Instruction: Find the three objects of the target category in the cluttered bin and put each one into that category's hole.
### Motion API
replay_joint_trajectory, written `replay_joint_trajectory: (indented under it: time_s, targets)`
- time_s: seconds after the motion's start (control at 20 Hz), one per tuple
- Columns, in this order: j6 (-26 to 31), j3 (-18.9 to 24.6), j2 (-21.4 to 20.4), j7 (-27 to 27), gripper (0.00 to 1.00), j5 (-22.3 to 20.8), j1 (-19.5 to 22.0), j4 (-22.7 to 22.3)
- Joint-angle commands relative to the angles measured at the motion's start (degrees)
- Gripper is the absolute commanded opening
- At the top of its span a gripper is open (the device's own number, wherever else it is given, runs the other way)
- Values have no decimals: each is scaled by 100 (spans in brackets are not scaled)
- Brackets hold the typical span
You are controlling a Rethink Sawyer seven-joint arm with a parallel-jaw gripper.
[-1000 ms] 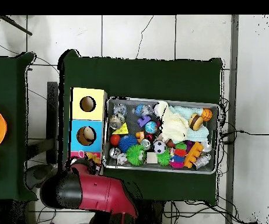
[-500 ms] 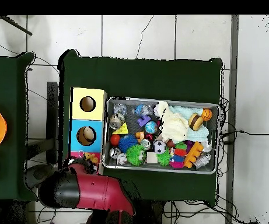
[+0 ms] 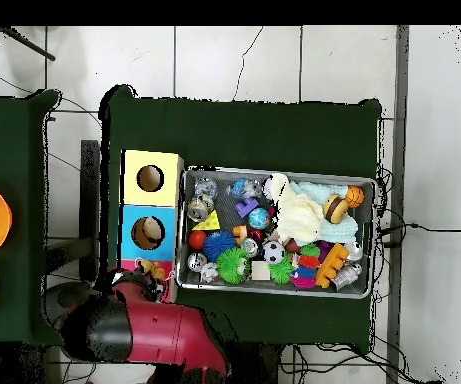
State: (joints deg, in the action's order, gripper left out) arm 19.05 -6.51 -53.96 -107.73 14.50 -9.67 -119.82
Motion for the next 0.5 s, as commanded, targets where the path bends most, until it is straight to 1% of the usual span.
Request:
replay_joint_trajectory:
  time_s: [0.05, 0.15, 0.35, 0.5]
  targets:
    - [-411, 608, -5, -851, 0, 41, 190, -433]
    - [-630, 672, 91, -875, 0, 1, 238, -503]
    - [-973, 743, 149, -1009, 0, -58, 208, -764]
    - [-1316, 865, 339, -1049, 0, -129, 290, -865]
